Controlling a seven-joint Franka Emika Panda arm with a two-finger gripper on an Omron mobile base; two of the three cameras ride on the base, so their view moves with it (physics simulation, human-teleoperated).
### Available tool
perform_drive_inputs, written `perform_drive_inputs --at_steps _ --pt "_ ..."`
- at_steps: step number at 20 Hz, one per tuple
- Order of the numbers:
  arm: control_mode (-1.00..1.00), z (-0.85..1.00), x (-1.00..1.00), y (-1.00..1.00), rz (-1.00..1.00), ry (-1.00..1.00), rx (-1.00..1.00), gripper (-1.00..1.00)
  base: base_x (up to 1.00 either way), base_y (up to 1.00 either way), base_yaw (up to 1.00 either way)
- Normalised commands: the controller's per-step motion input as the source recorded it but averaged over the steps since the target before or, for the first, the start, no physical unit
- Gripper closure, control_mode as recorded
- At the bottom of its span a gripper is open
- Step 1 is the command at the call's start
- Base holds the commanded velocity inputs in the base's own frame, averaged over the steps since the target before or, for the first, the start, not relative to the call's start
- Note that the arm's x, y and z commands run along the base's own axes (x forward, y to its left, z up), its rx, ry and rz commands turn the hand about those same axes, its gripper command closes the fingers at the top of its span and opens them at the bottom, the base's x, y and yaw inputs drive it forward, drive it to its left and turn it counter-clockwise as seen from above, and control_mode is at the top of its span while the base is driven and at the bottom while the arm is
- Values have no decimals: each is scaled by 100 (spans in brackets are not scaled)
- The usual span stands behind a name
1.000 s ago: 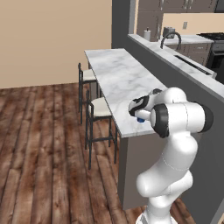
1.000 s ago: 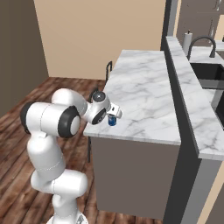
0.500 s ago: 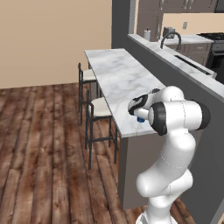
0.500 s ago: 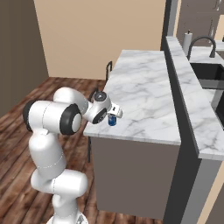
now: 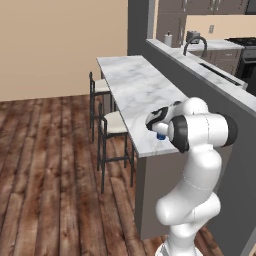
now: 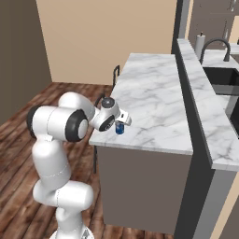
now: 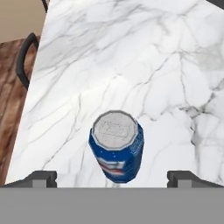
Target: Four empty soda cans are scattered around the kitchen. Gather all the cans and cluster them next to the stove for recycling.
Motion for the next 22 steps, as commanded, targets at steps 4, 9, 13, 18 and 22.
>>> perform_drive_inputs --at_steps 4,9,13,18,22 --pt "-100 -8 14 0 0 0 0 -100 0 0 0" --pt "-100 -7 14 0 0 0 0 -100 0 0 0" --pt "-100 -6 10 0 0 0 0 -100 0 0 0" --pt "-100 -3 4 0 0 0 0 -100 0 0 0" --pt "-100 -4 1 -2 0 0 0 -100 0 0 0"
